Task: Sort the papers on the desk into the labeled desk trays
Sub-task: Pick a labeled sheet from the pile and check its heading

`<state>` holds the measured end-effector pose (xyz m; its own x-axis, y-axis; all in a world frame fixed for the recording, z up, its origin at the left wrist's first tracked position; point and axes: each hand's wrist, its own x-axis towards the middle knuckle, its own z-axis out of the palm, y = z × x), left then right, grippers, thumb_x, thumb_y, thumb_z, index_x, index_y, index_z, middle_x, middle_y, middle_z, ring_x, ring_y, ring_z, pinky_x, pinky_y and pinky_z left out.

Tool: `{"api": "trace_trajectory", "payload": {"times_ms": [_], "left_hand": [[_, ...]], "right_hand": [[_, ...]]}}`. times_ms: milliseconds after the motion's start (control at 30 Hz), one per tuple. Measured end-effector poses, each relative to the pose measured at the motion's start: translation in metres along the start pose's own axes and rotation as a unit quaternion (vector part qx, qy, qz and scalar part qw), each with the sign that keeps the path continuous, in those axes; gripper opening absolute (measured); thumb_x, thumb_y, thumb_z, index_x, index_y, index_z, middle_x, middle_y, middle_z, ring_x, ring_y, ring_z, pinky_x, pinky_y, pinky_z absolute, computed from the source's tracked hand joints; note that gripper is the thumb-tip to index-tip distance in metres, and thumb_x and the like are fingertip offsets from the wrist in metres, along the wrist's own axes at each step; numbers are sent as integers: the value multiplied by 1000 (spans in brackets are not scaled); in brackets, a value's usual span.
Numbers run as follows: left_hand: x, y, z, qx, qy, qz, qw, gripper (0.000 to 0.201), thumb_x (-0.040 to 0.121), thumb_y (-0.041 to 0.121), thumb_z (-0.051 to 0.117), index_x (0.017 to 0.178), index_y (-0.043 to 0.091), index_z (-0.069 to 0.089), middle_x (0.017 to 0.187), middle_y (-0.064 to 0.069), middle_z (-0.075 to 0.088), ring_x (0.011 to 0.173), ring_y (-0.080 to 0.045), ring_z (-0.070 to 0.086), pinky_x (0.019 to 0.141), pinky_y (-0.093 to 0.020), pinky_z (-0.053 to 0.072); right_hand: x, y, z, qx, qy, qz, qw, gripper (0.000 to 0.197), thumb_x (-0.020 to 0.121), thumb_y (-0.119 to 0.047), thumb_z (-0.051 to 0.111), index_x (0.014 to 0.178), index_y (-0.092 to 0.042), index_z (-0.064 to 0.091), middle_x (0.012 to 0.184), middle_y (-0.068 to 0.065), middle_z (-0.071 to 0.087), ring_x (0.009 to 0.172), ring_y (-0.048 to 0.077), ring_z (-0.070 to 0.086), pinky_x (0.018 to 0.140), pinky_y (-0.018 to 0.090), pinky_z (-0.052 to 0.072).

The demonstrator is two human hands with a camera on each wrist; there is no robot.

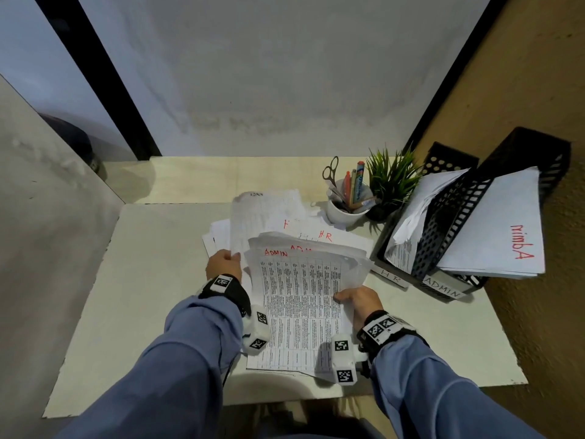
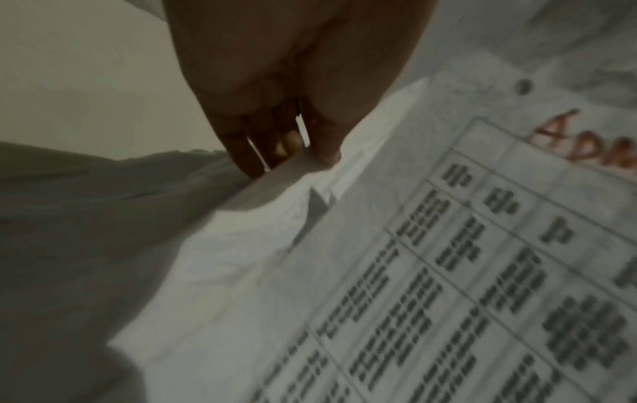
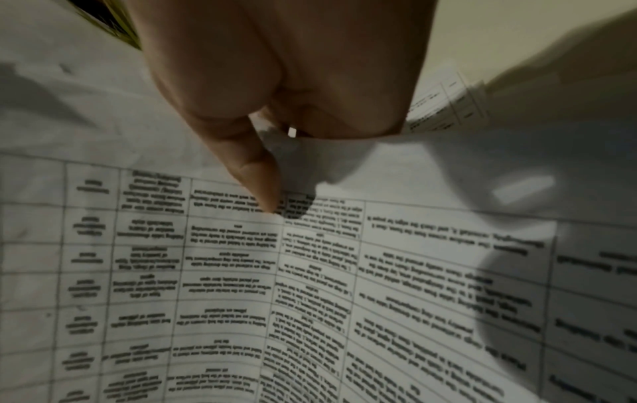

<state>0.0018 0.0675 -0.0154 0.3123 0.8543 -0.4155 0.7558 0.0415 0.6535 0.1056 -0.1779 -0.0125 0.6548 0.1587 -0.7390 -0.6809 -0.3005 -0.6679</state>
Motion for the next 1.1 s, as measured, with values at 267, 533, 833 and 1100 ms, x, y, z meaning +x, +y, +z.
{"api": "trace_trajectory", "payload": {"times_ms": [267, 533, 833, 1100], "left_hand": [[18, 11, -93, -124, 234, 35, 964, 29, 98, 17, 45, 115, -5, 53, 118, -28, 57, 105, -40, 54, 87, -40, 41], [20, 12, -125, -156, 89, 120, 976, 19, 90, 21, 58, 87, 2, 57, 81, -9, 52, 74, -17, 44, 69, -26, 36], [-37, 5, -27, -83, -95, 133, 983, 18, 85, 24, 67, 91, 10, 58, 92, -4, 60, 82, -21, 56, 79, -32, 47], [-56, 0, -7, -180, -162, 85, 967, 20, 86, 9, 65, 86, 23, 51, 96, -16, 66, 88, -33, 64, 83, -45, 54]], "right_hand": [[0, -8, -3, -22, 32, 5, 999, 35, 81, 12, 59, 114, 1, 59, 101, 12, 56, 101, 32, 52, 98, 45, 36], [25, -4, -4, -57, 22, -24, 998, 22, 75, 10, 68, 81, -6, 54, 84, 18, 58, 74, 21, 54, 69, 32, 44], [2, -17, 2, -21, 9, -47, 999, 25, 81, 15, 52, 72, -6, 61, 73, 10, 61, 59, 18, 53, 51, 19, 45], [-7, -22, -7, 104, -62, 9, 993, 60, 71, -63, 65, 109, -17, 67, 107, 11, 71, 103, 32, 65, 96, 52, 46]]}}
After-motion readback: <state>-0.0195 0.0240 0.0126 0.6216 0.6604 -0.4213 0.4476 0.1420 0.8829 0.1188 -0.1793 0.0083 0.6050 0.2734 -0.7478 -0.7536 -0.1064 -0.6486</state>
